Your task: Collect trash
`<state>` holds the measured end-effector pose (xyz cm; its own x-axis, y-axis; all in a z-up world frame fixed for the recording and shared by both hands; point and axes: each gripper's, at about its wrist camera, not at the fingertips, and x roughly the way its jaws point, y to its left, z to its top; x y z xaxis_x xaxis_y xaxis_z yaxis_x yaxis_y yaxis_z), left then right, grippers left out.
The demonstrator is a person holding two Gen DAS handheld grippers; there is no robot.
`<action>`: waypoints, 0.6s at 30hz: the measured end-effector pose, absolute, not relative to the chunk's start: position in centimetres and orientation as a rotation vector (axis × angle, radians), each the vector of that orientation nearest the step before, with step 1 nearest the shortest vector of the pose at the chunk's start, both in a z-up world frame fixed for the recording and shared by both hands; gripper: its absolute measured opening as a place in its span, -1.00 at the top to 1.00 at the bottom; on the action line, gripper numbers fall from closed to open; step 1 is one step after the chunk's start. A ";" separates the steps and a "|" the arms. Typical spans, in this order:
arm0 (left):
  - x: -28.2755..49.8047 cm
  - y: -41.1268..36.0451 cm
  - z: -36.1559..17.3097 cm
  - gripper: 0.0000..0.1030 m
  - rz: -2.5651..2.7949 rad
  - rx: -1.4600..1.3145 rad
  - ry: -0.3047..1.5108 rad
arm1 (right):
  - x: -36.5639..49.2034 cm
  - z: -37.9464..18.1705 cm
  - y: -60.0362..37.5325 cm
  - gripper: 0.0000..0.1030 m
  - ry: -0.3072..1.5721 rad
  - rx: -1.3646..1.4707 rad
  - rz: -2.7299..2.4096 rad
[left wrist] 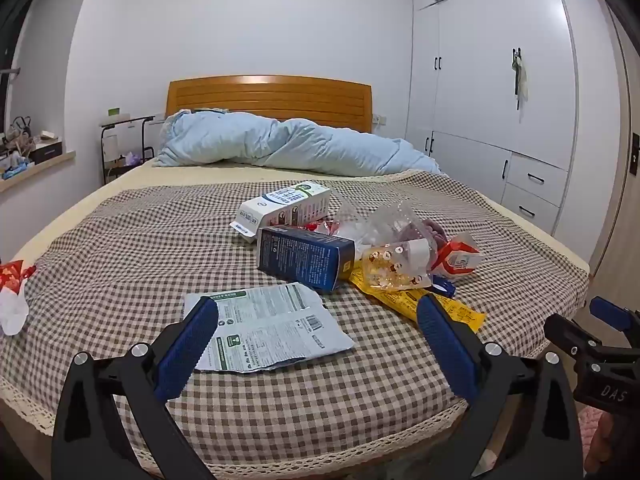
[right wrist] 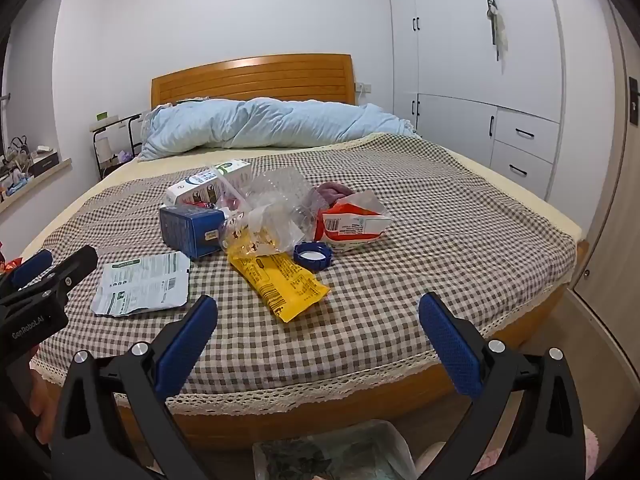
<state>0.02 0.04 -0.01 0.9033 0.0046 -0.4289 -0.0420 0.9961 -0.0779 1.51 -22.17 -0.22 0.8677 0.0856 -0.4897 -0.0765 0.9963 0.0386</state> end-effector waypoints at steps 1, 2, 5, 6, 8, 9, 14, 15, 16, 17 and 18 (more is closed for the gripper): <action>-0.1 -0.2 0.0 -0.86 0.028 -0.059 0.431 | 1.5 -0.2 -22.2 -0.88 0.513 0.017 0.084; -0.1 -0.2 0.0 -0.86 0.027 -0.059 0.433 | 1.5 -0.2 -22.1 -0.88 0.515 0.015 0.085; -0.3 -0.4 0.0 -0.86 0.021 -0.057 0.432 | 1.7 -0.3 -22.1 -0.88 0.518 0.015 0.083; -0.1 -0.2 0.2 -0.86 0.023 -0.056 0.432 | 1.7 -0.3 -22.1 -0.88 0.519 0.016 0.083; -0.1 0.0 0.4 -0.86 0.021 -0.057 0.431 | 1.5 -0.3 -22.0 -0.88 0.517 0.015 0.081; -0.2 0.1 0.4 -0.86 0.019 -0.057 0.431 | 1.5 -0.3 -22.0 -0.88 0.518 0.016 0.081; -0.2 -0.3 0.6 -0.86 0.027 -0.051 0.431 | 1.3 -0.3 -21.8 -0.88 0.515 0.019 0.078; -0.2 -0.3 0.5 -0.86 0.027 -0.050 0.431 | 1.2 -0.3 -21.8 -0.88 0.515 0.020 0.077; -0.1 -0.3 0.4 -0.86 0.025 -0.049 0.432 | 1.1 -0.3 -21.7 -0.88 0.514 0.021 0.076; -0.1 -0.4 0.0 -0.86 0.027 -0.048 0.431 | 1.2 -0.4 -21.8 -0.88 0.514 0.021 0.076; -0.1 -0.5 0.0 -0.86 0.025 -0.049 0.428 | 1.6 -0.2 -22.2 -0.88 0.520 0.021 0.078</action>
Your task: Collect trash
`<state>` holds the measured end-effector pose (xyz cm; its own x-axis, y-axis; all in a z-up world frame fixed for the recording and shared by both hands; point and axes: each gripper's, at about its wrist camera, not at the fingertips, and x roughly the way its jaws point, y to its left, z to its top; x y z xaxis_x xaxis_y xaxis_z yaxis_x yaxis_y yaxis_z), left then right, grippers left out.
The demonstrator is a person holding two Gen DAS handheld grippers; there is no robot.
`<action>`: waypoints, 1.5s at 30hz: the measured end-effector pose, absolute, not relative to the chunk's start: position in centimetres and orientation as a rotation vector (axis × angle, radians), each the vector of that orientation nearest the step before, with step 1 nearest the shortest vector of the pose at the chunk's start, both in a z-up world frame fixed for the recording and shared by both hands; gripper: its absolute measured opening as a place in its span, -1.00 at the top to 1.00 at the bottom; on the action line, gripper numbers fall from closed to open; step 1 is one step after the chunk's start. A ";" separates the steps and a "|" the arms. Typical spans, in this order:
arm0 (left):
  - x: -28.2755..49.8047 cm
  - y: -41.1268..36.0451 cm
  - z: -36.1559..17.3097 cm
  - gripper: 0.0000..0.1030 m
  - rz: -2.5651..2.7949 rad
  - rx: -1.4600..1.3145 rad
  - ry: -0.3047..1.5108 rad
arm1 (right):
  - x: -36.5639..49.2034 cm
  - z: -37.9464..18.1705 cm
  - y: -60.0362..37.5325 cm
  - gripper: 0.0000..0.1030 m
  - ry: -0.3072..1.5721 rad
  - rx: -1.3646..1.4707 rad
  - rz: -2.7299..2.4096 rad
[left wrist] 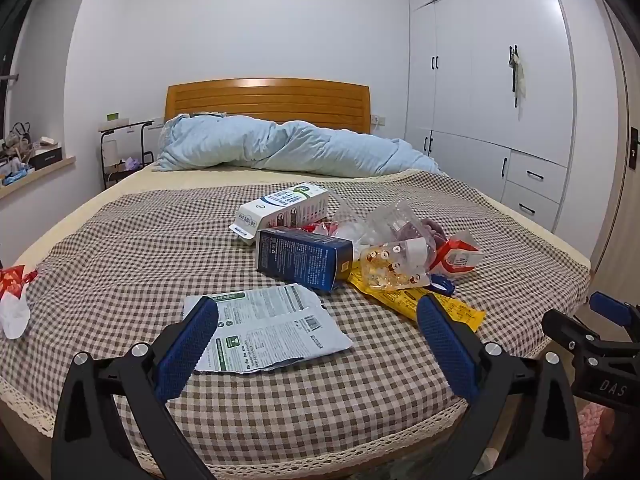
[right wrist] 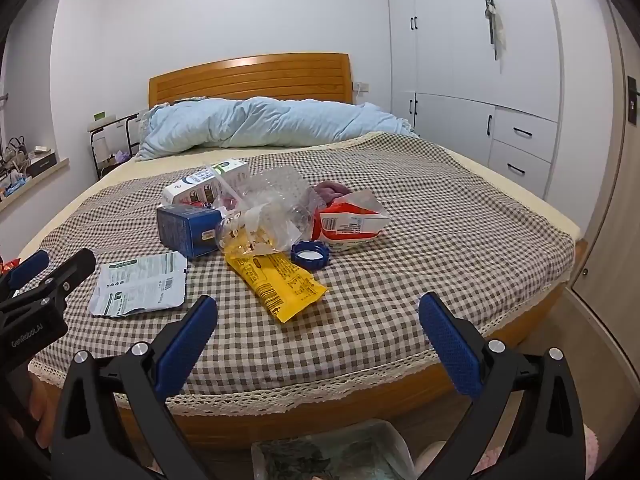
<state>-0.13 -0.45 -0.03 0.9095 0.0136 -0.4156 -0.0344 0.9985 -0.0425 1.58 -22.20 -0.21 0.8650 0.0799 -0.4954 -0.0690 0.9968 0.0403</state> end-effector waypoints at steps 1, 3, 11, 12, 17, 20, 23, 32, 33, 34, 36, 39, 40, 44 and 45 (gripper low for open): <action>-0.1 -0.5 -0.1 -0.86 0.025 -0.049 0.427 | 1.5 -0.2 -22.2 -0.88 0.519 0.020 0.078; -0.1 -0.6 -0.1 -0.86 0.025 -0.047 0.426 | 1.5 -0.2 -22.1 -0.88 0.519 0.020 0.077; -0.1 -0.9 -0.3 -0.86 0.022 -0.033 0.424 | 1.5 0.0 -22.2 -0.88 0.518 0.020 0.078; -0.2 -0.9 -0.3 -0.86 0.023 -0.032 0.422 | 1.6 0.0 -22.2 -0.88 0.517 0.019 0.077; -0.1 -1.0 -0.4 -0.86 0.022 -0.028 0.424 | 1.5 0.0 -22.2 -0.88 0.518 0.018 0.076; -0.1 -0.9 -0.5 -0.86 0.019 -0.028 0.423 | 1.6 0.0 -22.3 -0.88 0.518 0.018 0.077; -0.2 -1.0 -0.5 -0.86 0.019 -0.027 0.423 | 1.5 0.0 -22.2 -0.88 0.517 0.018 0.076; -0.2 -1.0 -0.5 -0.86 0.021 -0.027 0.422 | 1.7 0.1 -22.6 -0.88 0.516 0.022 0.071; -0.1 -1.0 -0.5 -0.86 0.020 -0.027 0.422 | 1.7 0.0 -22.5 -0.88 0.515 0.020 0.070; -0.1 -1.1 -0.5 -0.86 0.020 -0.027 0.423 | 1.7 0.0 -22.5 -0.88 0.514 0.019 0.069; -0.1 -1.1 -0.5 -0.86 0.021 -0.025 0.422 | 1.7 0.0 -22.5 -0.88 0.514 0.019 0.069; -0.1 -1.1 -0.5 -0.86 0.020 -0.024 0.423 | 1.7 -0.1 -22.4 -0.88 0.514 0.018 0.068; -0.1 -1.1 -0.5 -0.86 0.020 -0.024 0.423 | 1.8 -0.1 -22.5 -0.88 0.515 0.018 0.069; -0.1 -1.2 -0.5 -0.86 0.019 -0.021 0.422 | 1.7 -0.1 -22.4 -0.88 0.512 0.018 0.068; -0.1 -1.2 -0.5 -0.86 0.019 -0.022 0.421 | 1.7 -0.1 -22.5 -0.88 0.512 0.019 0.067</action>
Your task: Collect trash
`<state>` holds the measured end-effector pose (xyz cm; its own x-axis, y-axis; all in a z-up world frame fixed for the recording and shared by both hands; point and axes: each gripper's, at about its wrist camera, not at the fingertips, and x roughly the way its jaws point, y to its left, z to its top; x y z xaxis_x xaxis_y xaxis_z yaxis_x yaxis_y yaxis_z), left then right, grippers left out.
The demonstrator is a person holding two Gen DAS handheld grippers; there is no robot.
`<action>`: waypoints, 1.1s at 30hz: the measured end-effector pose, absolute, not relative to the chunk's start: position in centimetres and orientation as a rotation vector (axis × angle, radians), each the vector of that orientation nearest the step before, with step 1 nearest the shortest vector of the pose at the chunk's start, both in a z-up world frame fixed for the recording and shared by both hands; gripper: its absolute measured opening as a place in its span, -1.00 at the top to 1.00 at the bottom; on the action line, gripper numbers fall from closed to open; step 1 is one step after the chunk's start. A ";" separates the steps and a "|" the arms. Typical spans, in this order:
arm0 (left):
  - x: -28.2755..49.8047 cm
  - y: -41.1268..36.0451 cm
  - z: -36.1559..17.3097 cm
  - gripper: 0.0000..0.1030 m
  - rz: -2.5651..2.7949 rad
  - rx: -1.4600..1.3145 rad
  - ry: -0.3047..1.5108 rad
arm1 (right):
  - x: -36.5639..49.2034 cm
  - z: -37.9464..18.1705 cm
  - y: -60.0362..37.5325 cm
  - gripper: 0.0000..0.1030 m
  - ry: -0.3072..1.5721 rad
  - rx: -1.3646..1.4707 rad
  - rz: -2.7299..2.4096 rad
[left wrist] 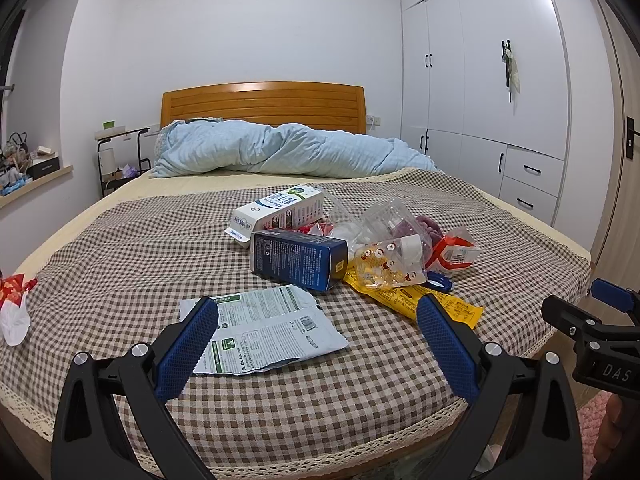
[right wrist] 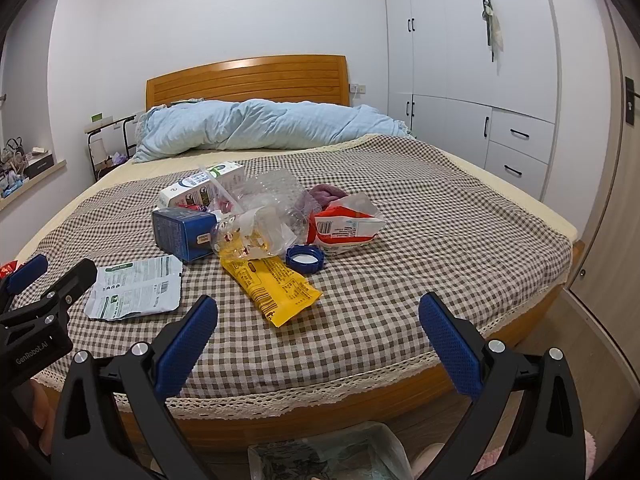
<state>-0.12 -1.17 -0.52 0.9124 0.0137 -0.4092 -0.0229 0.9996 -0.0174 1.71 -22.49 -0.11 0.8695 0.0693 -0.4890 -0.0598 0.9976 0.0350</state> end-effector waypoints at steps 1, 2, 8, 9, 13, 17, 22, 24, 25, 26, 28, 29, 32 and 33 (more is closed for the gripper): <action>-0.1 -1.2 -0.5 -0.86 0.017 -0.023 0.421 | 1.7 -0.1 -22.5 -0.88 0.513 0.019 0.068; -0.1 -1.1 -0.5 -0.86 0.018 -0.024 0.421 | 1.7 -0.1 -22.5 -0.88 0.512 0.018 0.068; -0.1 -1.2 -0.4 -0.86 0.018 -0.021 0.420 | 1.7 -0.1 -22.5 -0.88 0.511 0.018 0.068; -0.1 -1.2 -0.4 -0.86 0.018 -0.021 0.419 | 1.7 -0.1 -22.5 -0.88 0.511 0.018 0.068; -0.2 -1.2 -0.3 -0.86 0.019 -0.017 0.418 | 1.6 -0.1 -22.5 -0.88 0.511 0.018 0.069; -0.3 -1.2 -0.3 -0.86 0.017 -0.015 0.417 | 1.6 -0.1 -22.5 -0.88 0.511 0.019 0.069; -0.3 -1.2 -0.3 -0.86 0.019 -0.014 0.417 | 1.6 -0.1 -22.5 -0.88 0.511 0.018 0.069; -0.3 -1.2 -0.3 -0.86 0.020 -0.013 0.417 | 1.6 -0.1 -22.5 -0.88 0.511 0.020 0.069; -0.2 -1.3 -0.3 -0.86 0.020 -0.013 0.417 | 1.6 -0.1 -22.5 -0.88 0.511 0.019 0.068; -0.2 -1.3 -0.3 -0.86 0.019 -0.013 0.416 | 1.6 -0.1 -22.5 -0.88 0.512 0.019 0.069; -0.2 -1.3 -0.3 -0.86 0.019 -0.012 0.415 | 1.6 -0.1 -22.5 -0.88 0.512 0.019 0.069; -0.2 -1.3 -0.3 -0.86 0.019 -0.012 0.414 | 1.6 -0.1 -22.5 -0.88 0.512 0.019 0.070; -0.2 -1.4 -0.3 -0.86 0.019 -0.010 0.411 | 1.6 -0.1 -22.5 -0.88 0.513 0.020 0.070; -0.2 -1.4 -0.4 -0.86 0.018 -0.010 0.411 | 1.6 -0.1 -22.5 -0.88 0.512 0.019 0.069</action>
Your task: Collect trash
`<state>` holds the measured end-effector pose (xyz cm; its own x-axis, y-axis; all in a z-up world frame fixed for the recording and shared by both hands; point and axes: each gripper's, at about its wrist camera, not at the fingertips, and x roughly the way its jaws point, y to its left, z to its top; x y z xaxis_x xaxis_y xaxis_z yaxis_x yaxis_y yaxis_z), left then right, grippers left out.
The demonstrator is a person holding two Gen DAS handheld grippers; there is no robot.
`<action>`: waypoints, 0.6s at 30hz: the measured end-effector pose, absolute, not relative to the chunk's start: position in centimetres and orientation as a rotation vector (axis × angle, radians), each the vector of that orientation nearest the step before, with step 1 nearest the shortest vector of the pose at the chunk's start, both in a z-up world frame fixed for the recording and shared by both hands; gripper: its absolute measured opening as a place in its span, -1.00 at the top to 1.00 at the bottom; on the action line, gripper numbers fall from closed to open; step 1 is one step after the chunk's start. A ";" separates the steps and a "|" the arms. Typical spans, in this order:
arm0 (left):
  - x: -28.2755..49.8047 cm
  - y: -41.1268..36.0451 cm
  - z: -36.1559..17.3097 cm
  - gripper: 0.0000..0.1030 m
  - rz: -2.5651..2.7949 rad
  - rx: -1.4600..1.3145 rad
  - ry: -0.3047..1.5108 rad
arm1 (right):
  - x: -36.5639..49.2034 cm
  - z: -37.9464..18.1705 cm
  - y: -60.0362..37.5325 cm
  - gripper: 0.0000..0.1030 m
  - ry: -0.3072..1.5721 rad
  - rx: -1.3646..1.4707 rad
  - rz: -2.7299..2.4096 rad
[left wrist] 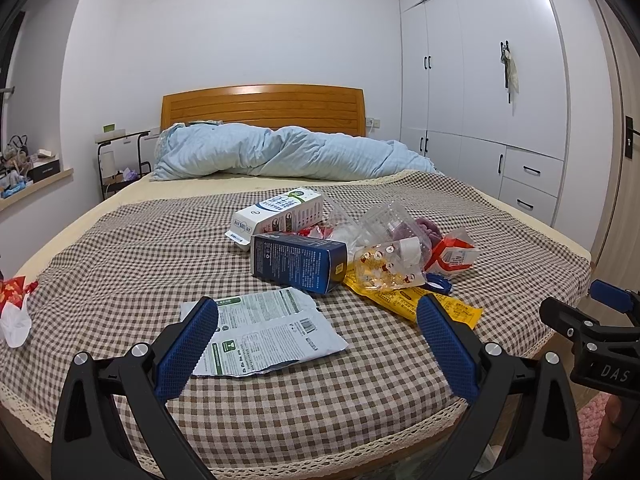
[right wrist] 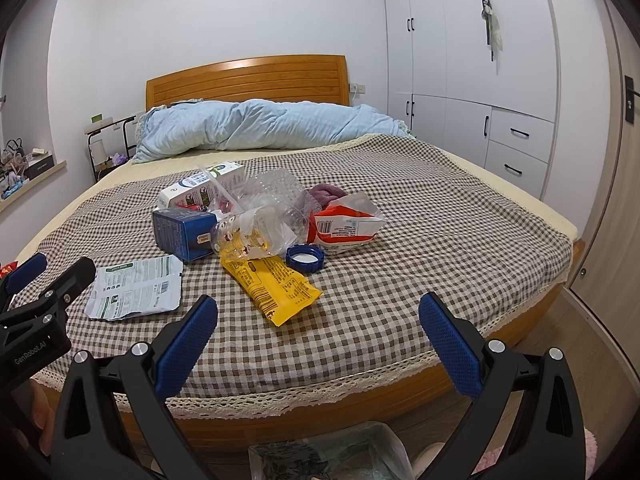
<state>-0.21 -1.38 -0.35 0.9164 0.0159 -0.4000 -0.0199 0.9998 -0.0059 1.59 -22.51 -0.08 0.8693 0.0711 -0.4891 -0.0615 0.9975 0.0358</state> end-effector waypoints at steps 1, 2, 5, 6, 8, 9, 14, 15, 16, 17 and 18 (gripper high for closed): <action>-0.2 -1.4 -0.4 -0.86 0.020 -0.010 0.411 | 1.6 -0.1 -22.5 -0.88 0.512 0.019 0.069; -0.2 -1.4 -0.4 -0.86 0.019 -0.010 0.411 | 1.6 -0.1 -22.5 -0.88 0.512 0.020 0.070; -0.2 -1.4 -0.3 -0.86 0.020 -0.010 0.411 | 1.5 -0.1 -22.6 -0.88 0.513 0.021 0.071; -0.2 -1.4 -0.3 -0.86 0.018 -0.010 0.411 | 1.5 -0.1 -22.6 -0.88 0.513 0.020 0.071; -0.2 -1.4 -0.3 -0.86 0.019 -0.010 0.411 | 1.5 -0.1 -22.5 -0.88 0.513 0.019 0.071; -0.2 -1.4 -0.4 -0.86 0.019 -0.010 0.411 | 1.5 -0.1 -22.5 -0.88 0.512 0.020 0.071; -0.2 -1.4 -0.3 -0.86 0.019 -0.009 0.412 | 1.7 0.0 -22.4 -0.88 0.511 0.018 0.072; -0.2 -1.4 -0.3 -0.86 0.020 -0.010 0.411 | 1.7 0.0 -22.4 -0.88 0.512 0.018 0.072; -0.2 -1.4 -0.3 -0.86 0.019 -0.010 0.411 | 1.8 -0.1 -22.4 -0.88 0.513 0.019 0.073; -0.2 -1.4 -0.3 -0.86 0.019 -0.010 0.411 | 1.8 0.0 -22.4 -0.88 0.513 0.018 0.073; -0.2 -1.4 -0.3 -0.86 0.019 -0.010 0.411 | 1.8 0.0 -22.3 -0.88 0.512 0.016 0.073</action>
